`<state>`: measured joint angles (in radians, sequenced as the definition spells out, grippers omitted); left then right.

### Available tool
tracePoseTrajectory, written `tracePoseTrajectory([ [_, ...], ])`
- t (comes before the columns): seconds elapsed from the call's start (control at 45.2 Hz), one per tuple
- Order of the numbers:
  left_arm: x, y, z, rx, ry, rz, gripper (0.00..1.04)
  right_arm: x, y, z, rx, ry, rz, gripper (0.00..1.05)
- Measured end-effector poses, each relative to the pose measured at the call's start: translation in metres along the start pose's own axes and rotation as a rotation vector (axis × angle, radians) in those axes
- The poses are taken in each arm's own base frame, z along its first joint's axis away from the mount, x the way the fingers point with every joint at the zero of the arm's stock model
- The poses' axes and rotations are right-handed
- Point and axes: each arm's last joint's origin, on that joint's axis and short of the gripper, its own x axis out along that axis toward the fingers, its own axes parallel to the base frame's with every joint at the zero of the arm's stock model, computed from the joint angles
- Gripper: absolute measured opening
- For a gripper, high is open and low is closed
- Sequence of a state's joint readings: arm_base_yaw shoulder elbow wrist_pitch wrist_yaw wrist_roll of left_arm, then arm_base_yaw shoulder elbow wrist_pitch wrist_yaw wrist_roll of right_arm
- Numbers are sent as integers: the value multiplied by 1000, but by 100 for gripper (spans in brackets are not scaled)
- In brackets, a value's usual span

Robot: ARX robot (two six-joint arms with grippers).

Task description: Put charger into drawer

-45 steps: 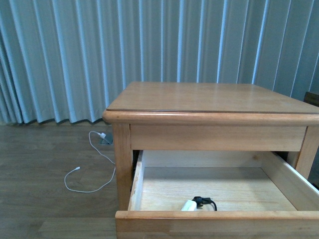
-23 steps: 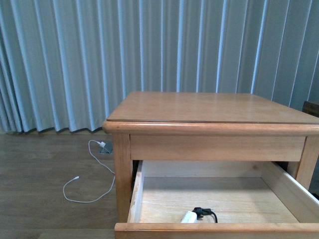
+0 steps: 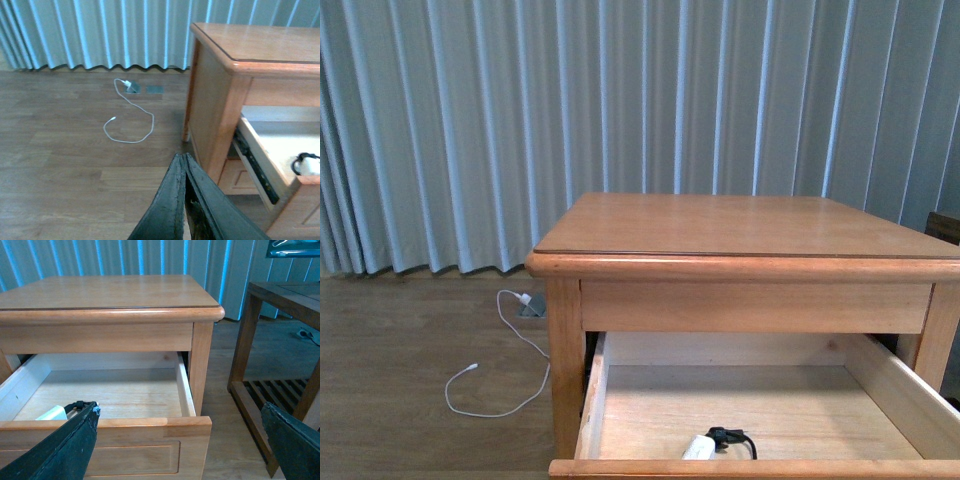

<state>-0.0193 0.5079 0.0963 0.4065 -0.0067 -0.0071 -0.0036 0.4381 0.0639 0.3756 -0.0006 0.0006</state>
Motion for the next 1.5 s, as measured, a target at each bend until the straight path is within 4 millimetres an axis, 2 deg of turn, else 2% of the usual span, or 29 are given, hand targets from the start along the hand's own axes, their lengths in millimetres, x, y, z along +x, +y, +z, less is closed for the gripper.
tracePoseTrajectory([
  [0.552,-17,2,-19,0,-12,11,4,0,0,0,0,0,0,96],
  [0.994,-26,2,-18,0,-20,10,4,0,0,0,0,1,0,96],
  [1.171,-37,2,-21,0,-14,10,4,0,0,0,0,1,0,96],
  [1.436,-37,2,-22,0,-12,10,4,0,0,0,0,1,1,96],
  [1.503,-37,2,-22,0,-12,10,18,0,0,0,0,1,1,96],
])
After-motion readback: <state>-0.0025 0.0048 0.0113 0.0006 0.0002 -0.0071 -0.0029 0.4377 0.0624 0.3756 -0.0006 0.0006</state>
